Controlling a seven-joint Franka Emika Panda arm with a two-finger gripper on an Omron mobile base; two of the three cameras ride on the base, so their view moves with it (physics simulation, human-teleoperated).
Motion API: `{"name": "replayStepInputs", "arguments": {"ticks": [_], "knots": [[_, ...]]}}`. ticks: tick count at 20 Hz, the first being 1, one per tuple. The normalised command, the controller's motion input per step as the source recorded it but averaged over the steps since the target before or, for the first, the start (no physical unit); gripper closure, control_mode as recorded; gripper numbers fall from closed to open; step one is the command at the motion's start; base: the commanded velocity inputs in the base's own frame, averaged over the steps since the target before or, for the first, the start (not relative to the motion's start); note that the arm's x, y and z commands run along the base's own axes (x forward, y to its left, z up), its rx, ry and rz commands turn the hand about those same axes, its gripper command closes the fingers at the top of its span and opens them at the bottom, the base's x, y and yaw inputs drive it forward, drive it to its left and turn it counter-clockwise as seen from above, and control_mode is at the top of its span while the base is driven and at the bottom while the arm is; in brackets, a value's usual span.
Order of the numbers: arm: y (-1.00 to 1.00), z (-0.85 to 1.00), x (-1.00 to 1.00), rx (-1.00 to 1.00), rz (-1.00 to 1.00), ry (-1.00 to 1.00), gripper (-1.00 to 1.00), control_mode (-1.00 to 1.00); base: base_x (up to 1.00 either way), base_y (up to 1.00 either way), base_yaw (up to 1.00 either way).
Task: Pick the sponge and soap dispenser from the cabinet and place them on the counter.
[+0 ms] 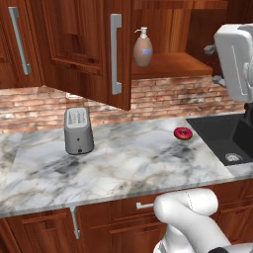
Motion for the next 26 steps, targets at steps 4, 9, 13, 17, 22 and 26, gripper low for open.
{"name": "replayStepInputs", "arguments": {"ticks": [4, 9, 13, 17, 22, 26], "knots": [[-0.01, 0.12, 0.02, 0.26, 0.07, 0.1, -1.0, -1.0, 0.0, 0.0, 0.0], [0.1, 0.09, 0.07, 0.23, 0.06, 0.12, -1.0, -1.0, 0.0, 0.0, 0.0], [0.4, 0.03, 0.13, 0.12, 0.04, 0.13, -1.0, -1.0, 0.0, 0.0, 0.0], [0.33, 0.0, 0.01, 0.04, 0.01, 0.02, -1.0, -1.0, 0.0, 0.0, 0.0], [0.27, -0.07, 0.0, 0.1, 0.02, 0.01, -1.0, -1.0, 0.0, 0.0, 0.0], [0.09, -0.22, 0.01, 0.13, 0.06, 0.02, -1.0, -1.0, 0.0, 0.0, 0.0]]}}
